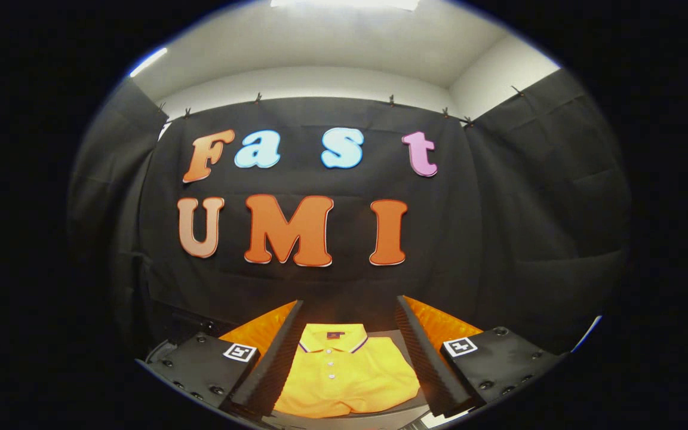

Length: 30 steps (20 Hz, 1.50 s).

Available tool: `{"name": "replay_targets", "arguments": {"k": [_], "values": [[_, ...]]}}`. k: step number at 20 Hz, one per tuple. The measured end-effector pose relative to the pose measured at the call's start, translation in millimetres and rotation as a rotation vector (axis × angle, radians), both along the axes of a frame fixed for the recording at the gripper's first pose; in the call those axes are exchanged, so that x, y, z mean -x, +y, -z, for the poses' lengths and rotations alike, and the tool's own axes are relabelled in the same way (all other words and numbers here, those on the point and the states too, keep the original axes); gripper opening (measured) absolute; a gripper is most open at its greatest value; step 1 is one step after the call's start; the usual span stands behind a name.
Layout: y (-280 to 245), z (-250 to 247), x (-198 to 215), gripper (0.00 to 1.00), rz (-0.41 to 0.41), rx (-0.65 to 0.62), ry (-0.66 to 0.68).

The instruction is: Put the clothes into the washing machine and then close the washing machine lid.

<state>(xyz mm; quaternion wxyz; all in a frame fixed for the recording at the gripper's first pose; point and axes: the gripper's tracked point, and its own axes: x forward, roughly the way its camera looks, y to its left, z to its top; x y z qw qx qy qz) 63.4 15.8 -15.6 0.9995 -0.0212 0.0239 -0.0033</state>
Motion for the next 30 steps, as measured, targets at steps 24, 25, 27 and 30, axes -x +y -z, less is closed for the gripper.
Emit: {"name": "replay_targets", "arguments": {"k": [24, 25, 27, 30], "values": [[11.1, 187.2, -119.6, 0.98, -0.047, -0.087, 0.653], [11.4, 189.9, -120.3, 0.98, -0.047, -0.092, 0.662], [15.0, 193.3, -119.3, 0.99, -0.057, -0.100, 0.682], [14.2, 206.5, -113.6, 0.99, -0.043, -0.114, 0.755]]}}
